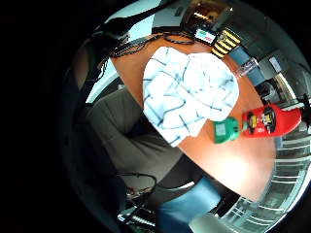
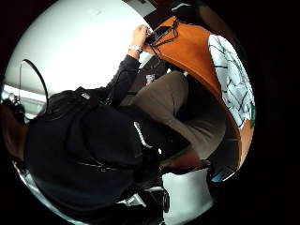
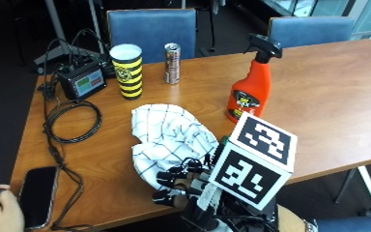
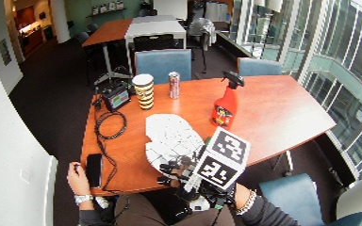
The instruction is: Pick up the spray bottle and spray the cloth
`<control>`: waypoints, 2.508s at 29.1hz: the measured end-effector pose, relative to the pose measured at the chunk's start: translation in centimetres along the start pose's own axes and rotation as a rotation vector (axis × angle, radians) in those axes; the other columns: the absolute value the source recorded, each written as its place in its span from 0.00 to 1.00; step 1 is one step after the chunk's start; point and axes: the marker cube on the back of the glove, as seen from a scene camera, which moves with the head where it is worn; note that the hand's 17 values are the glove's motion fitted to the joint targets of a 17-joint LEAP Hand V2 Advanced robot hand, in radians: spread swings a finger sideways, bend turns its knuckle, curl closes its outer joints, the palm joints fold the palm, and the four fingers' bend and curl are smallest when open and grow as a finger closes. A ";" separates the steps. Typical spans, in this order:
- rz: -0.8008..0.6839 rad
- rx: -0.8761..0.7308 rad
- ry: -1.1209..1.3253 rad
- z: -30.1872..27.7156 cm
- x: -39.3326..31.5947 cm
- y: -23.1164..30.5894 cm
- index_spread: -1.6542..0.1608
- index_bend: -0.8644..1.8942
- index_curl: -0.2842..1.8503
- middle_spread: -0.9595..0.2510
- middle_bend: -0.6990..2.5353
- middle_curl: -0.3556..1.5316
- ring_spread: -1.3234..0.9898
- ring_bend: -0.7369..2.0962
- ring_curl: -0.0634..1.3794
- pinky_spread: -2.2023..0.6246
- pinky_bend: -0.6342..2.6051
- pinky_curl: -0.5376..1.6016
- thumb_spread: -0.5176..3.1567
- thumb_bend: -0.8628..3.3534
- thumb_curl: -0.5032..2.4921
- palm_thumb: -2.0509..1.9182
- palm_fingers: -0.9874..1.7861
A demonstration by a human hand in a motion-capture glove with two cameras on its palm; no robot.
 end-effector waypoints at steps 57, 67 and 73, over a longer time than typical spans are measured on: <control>1.139 0.835 -0.438 -5.1 20.6 -3.0 0.73 0.36 0.28 0.68 0.32 0.39 0.52 0.40 0.29 0.82 0.25 0.37 0.43 0.22 0.30 0.71 0.71; 1.211 0.834 -0.661 -3.3 24.8 -4.2 0.73 0.35 0.27 0.65 0.32 0.41 0.52 0.39 0.30 0.81 0.25 0.38 0.40 0.21 0.31 0.74 0.68; 1.165 0.818 -0.745 -3.5 26.2 -4.6 0.72 0.36 0.27 0.64 0.31 0.40 0.50 0.38 0.29 0.81 0.25 0.38 0.37 0.20 0.31 0.74 0.66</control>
